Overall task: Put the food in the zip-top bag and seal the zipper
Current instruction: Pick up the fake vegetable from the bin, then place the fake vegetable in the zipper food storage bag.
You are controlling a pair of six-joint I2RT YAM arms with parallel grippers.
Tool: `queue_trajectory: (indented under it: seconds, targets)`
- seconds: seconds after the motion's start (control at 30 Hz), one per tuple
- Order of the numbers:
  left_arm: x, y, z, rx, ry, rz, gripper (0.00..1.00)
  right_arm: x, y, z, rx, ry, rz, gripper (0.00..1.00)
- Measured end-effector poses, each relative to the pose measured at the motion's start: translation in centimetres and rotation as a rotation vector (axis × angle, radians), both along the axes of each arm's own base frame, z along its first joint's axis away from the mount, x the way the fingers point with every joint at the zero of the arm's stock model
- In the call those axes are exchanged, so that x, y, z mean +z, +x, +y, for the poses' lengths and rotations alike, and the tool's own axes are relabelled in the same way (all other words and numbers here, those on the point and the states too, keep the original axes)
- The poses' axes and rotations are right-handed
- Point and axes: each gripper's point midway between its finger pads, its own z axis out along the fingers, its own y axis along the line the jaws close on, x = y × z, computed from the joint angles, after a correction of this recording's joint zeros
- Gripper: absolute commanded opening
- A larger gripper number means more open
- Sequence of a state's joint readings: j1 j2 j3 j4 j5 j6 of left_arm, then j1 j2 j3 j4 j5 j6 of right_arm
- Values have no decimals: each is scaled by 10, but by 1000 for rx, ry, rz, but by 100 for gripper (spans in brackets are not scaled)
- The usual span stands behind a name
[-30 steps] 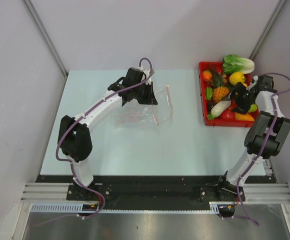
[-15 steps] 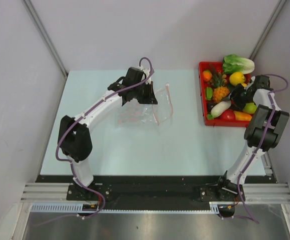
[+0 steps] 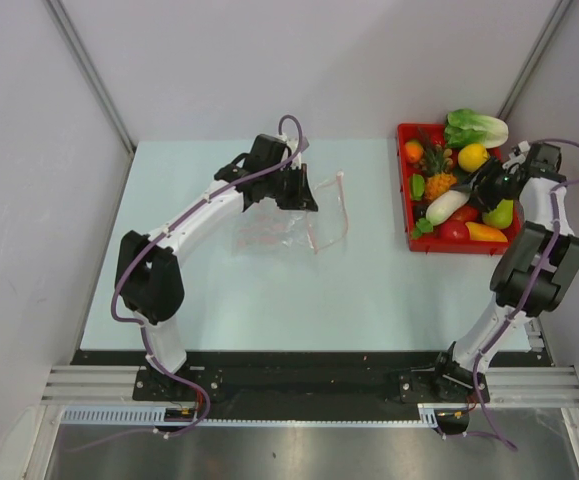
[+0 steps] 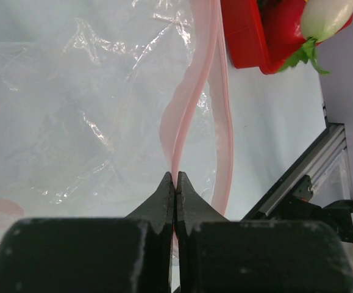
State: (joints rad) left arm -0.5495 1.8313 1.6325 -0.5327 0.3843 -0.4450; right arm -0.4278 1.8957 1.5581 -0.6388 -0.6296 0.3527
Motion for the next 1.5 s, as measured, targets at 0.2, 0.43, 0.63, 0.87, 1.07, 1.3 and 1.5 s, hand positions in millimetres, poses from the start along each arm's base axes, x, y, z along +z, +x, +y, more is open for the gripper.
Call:
queue_trajectory:
  seconds: [0.2, 0.43, 0.63, 0.87, 1.07, 1.3, 1.5]
  targets:
    - [6, -4, -1, -10, -59, 54, 0, 105, 3, 33, 42, -12, -290, 0]
    - [17, -10, -6, -31, -118, 100, 0, 231, -11, 168, 274, -57, -720, 0]
    - [61, -7, -16, -59, -217, 69, 0, 260, -33, 257, 414, -97, -891, 0]
    - [89, -13, -20, -81, -310, 81, 0, 224, -47, 305, 551, -285, -939, 0]
    - [96, -11, -17, -56, -358, 104, 0, 183, -50, 299, 642, -442, -907, 45]
    - [88, -16, -15, -20, -389, 181, 0, 156, -53, 283, 729, -521, -874, 100]
    - [91, -13, -17, 11, -423, 211, 0, 185, -57, 257, 661, -476, -915, 100]
